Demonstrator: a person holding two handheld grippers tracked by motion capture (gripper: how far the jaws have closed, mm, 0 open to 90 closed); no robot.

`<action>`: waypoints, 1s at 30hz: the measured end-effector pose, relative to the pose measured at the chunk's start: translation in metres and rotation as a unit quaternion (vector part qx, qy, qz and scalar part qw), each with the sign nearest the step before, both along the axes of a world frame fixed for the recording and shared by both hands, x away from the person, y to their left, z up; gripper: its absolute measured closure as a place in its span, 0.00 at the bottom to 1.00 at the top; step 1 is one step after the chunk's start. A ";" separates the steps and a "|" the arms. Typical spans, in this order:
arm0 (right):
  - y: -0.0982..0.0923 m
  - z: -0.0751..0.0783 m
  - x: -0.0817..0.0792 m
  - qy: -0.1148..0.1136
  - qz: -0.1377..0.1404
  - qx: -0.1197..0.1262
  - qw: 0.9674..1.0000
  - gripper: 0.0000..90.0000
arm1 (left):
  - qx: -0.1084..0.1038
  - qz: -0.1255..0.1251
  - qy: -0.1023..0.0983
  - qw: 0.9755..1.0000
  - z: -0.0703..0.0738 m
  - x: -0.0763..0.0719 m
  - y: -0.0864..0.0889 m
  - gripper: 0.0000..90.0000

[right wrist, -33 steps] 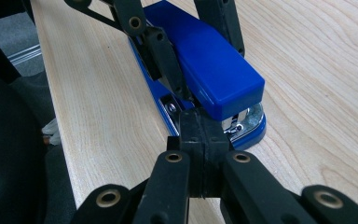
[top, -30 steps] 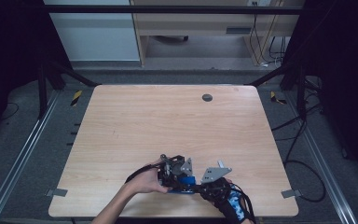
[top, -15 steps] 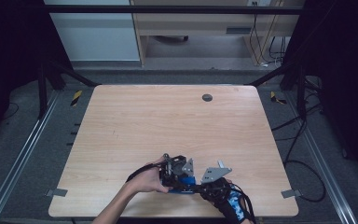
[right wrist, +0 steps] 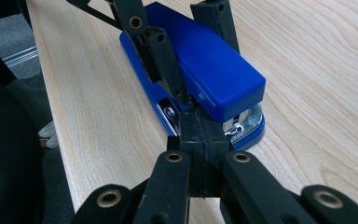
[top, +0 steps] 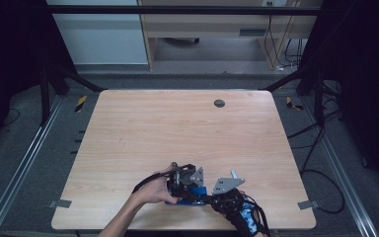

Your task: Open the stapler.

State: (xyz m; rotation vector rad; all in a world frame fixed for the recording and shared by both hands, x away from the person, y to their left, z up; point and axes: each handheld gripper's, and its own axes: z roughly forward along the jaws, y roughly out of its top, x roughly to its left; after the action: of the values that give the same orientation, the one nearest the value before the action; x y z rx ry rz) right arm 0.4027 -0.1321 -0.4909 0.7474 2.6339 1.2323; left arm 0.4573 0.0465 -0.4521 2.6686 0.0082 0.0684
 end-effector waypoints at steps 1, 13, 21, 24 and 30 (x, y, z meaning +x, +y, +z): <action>0.000 0.000 0.000 0.000 0.000 0.001 1.000 1.00 | -0.003 -0.001 0.000 1.000 0.000 0.000 0.001 0.73; 0.000 -0.002 -0.001 -0.002 -0.001 0.008 1.000 1.00 | -0.008 0.001 0.003 1.000 -0.001 0.000 0.002 0.73; 0.000 -0.001 0.000 0.005 -0.005 0.010 1.000 1.00 | -0.006 0.001 -0.001 1.000 -0.001 -0.001 0.002 0.73; 0.000 -0.002 0.000 0.008 -0.006 0.013 1.000 1.00 | -0.006 0.001 0.000 1.000 -0.001 0.000 0.002 0.73; -0.001 -0.003 0.000 0.006 -0.004 0.019 1.000 1.00 | -0.006 0.002 -0.002 1.000 -0.001 -0.001 0.002 0.73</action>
State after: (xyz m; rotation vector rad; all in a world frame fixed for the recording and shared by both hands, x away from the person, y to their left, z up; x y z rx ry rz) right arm 0.4027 -0.1335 -0.4938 0.7728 2.6220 1.2822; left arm 0.4560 0.0486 -0.4535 2.6568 0.0142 0.0738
